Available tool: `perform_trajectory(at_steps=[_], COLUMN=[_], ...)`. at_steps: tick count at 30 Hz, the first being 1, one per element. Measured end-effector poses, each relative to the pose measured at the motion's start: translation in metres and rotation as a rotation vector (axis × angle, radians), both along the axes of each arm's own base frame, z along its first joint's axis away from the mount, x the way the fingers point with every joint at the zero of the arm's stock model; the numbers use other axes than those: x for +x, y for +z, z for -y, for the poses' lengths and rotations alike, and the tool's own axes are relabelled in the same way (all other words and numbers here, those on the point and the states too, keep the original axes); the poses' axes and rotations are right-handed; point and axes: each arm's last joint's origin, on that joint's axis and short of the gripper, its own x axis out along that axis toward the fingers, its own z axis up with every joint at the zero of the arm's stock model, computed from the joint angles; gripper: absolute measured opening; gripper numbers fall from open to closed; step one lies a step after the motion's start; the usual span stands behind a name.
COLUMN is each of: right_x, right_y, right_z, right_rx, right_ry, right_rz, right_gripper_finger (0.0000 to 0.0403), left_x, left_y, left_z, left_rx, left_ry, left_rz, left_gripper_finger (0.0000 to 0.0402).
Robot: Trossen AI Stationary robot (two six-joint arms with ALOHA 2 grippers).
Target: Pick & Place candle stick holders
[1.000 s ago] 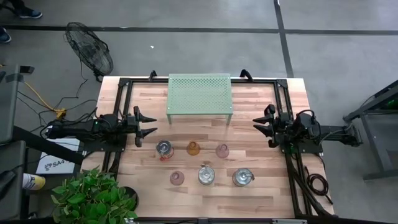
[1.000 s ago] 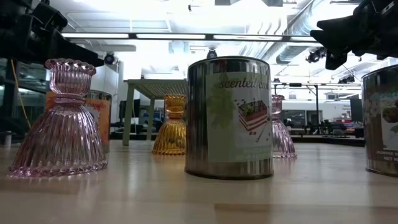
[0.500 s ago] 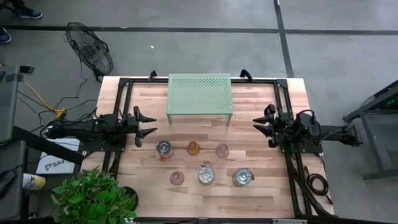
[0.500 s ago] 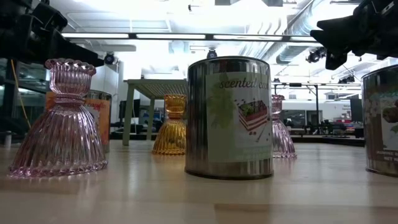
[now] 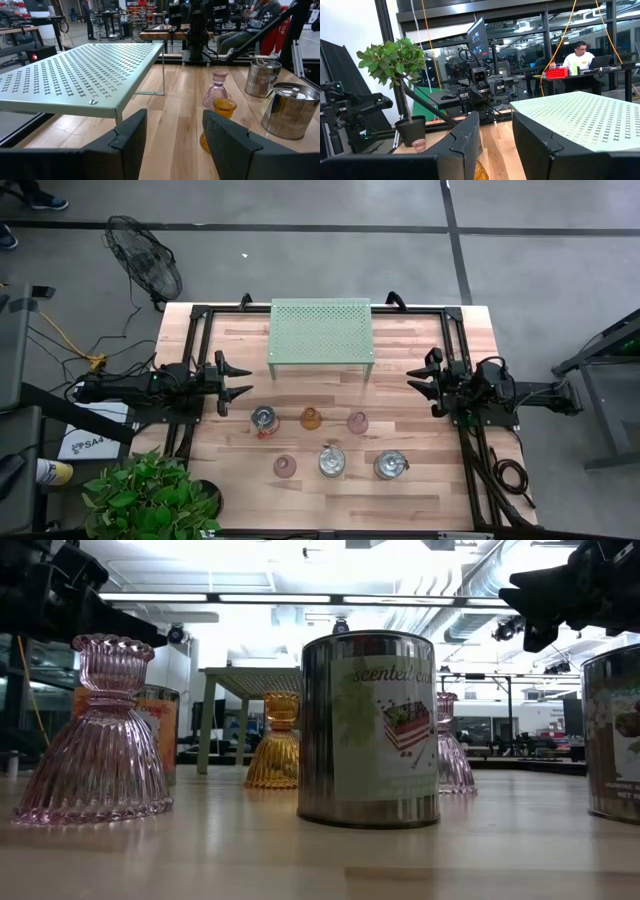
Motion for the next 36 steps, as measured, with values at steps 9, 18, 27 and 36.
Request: perform_trajectory(at_steps=[9, 18, 27, 36], right_x=[0.0000, 0.0000, 0.0005, 0.0002], right_y=[-0.0001, -0.0001, -0.0022, -0.0021], right_z=[0.0000, 0.0000, 0.0003, -0.0002], right_rx=[0.000, 0.002, 0.070, 0.101], right_ry=[0.000, 0.001, 0.003, 0.025], right_rz=[0.000, 0.000, -0.020, -0.080], right_gripper_finger=[0.0114, 0.0114, 0.0114, 0.0114], left_x=[0.0000, 0.0000, 0.0000, 0.0000], left_y=[0.0001, 0.0000, 0.0001, 0.0001], left_z=[0.0000, 0.0000, 0.0000, 0.0000], left_rx=[0.000, 0.000, 0.000, 0.000], left_ry=[0.000, 0.000, 0.000, 0.000], left_rz=[0.000, 0.000, 0.000, 0.000], left_gripper_finger=[0.0189, 0.0189, 0.0189, 0.0189])
